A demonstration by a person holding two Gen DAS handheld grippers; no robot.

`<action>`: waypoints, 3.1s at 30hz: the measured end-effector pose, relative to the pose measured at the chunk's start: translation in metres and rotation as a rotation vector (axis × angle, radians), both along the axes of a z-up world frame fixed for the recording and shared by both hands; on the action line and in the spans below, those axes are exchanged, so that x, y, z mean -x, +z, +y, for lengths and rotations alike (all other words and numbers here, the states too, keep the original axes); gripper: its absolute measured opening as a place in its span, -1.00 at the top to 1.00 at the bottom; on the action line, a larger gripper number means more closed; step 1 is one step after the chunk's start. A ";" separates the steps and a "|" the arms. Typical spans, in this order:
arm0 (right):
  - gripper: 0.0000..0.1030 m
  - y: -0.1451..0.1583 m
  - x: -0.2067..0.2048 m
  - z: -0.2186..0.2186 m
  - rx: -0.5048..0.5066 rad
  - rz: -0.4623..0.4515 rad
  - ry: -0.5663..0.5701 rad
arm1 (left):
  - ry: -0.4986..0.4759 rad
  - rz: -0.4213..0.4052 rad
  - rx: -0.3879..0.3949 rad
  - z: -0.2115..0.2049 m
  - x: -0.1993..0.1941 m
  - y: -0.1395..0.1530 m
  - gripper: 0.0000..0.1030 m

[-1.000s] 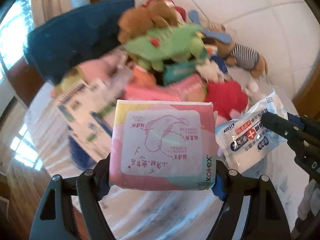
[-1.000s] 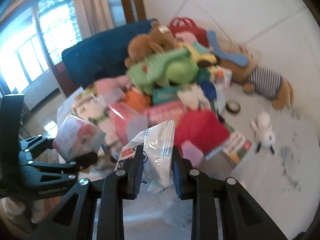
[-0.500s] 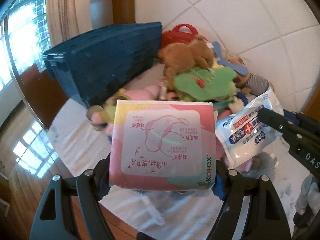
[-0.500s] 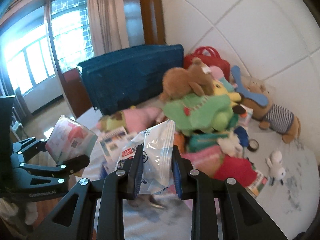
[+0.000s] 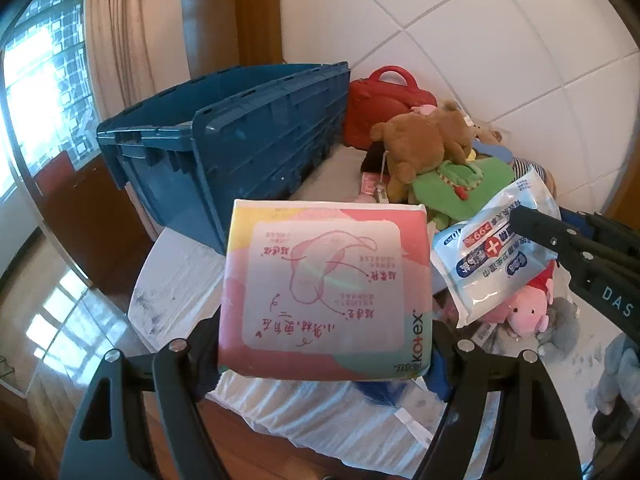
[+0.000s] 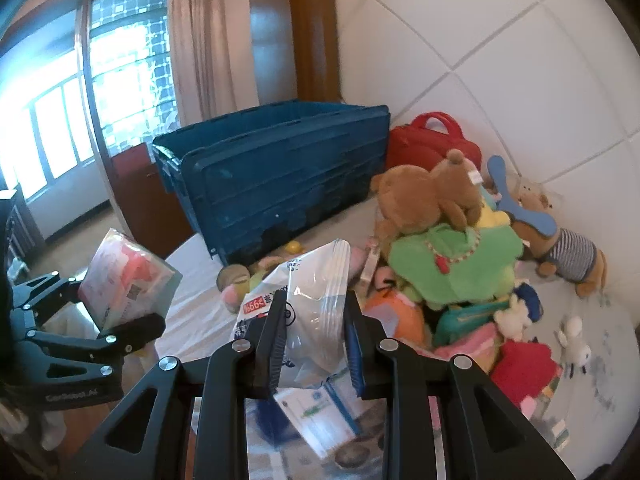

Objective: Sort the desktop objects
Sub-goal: 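Carry both packets to the blue crate and open both grippers to drop them, then move both grippers back from the crate toward the heap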

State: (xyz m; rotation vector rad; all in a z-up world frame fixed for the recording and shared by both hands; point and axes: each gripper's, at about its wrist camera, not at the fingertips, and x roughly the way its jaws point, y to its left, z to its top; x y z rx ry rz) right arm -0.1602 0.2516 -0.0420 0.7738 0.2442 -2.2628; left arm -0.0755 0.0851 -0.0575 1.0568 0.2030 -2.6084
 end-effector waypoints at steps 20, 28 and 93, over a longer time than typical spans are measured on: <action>0.50 0.088 0.066 -0.148 0.090 0.180 0.101 | 0.050 0.164 0.087 -0.143 0.075 0.088 -0.52; 0.50 0.112 0.099 -0.255 0.126 0.206 0.032 | -0.012 0.092 0.112 -0.270 0.152 0.097 -0.52; -1.00 0.036 0.124 -0.295 -0.044 0.057 -0.365 | -0.313 0.048 0.037 -0.302 0.192 0.057 -1.00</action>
